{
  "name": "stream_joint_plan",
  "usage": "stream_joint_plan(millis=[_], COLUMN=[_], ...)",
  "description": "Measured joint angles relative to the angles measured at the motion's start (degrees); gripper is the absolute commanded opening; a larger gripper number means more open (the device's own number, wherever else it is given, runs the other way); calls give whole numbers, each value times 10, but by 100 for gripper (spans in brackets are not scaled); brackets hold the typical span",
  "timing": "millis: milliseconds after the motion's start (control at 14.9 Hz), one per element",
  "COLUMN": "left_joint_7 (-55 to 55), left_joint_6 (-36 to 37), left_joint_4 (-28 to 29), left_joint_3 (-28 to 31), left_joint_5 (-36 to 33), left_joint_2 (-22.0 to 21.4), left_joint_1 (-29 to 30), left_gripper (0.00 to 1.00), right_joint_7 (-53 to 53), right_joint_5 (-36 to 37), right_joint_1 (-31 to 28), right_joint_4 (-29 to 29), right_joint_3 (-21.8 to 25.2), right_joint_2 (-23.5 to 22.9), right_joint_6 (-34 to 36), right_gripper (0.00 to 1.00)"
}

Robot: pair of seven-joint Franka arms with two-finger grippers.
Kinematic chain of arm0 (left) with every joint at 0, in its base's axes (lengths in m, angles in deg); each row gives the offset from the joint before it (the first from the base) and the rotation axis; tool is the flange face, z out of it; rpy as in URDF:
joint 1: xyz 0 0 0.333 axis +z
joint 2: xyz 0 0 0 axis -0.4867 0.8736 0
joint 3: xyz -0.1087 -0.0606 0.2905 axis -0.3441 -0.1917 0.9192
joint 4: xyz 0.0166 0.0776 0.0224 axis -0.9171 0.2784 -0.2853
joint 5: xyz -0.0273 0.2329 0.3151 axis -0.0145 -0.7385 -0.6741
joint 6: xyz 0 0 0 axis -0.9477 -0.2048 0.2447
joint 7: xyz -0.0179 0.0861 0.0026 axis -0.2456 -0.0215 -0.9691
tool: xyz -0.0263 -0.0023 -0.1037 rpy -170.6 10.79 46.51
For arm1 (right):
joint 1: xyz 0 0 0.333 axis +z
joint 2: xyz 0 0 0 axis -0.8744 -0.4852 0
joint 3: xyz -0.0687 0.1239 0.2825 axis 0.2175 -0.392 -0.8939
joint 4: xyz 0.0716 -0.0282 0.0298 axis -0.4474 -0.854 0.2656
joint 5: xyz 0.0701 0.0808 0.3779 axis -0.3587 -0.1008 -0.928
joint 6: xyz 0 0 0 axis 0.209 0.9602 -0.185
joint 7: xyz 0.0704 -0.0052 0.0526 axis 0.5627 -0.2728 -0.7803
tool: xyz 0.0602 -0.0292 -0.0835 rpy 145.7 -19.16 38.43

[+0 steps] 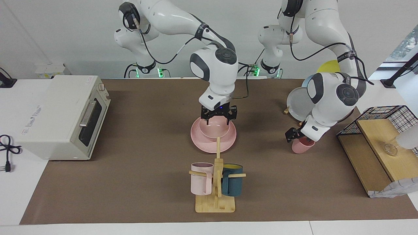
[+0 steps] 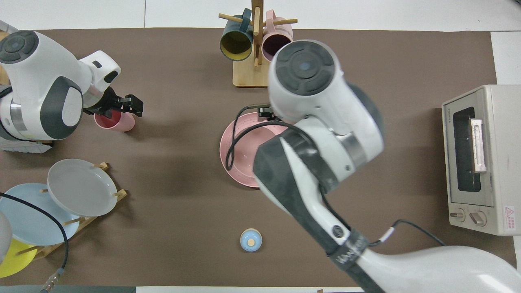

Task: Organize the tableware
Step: 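Lower the bowl onto the plate while the left gripper grasps the cup, then lift the pink cup with the left gripper while the right gripper withdraws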

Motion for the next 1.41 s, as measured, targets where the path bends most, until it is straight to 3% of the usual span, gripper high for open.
stream_joint_plan(millis=[268,537,872,1140,1409], left_joint_7=[19,23,-129,-343,-501], left_joint_6=[0,20,225,256,178], left_joint_4=[2,-19,-192,-249,-237], left_joint_3=[1,3,-22,-42,-43], left_joint_5=[-11,-13,20,31,31], left_joint_2=[0,-3,-17,-22,-10], left_joint_1=[-1,-1,-9,-114,-246], left_gripper=[0,0,0,0,0], right_joint_7=[-130,-144,-174,-200,-245], right_joint_5=[-9,-16,-33,-33,-33], right_joint_1=[-99,-84,-77,-72,-73], right_joint_4=[-20,-72,-109,-114,-134], right_joint_3=[12,72,116,137,183], right_joint_2=[72,101,111,113,121], right_joint_6=[85,83,61,45,46], right_gripper=[100,100,100,100,100])
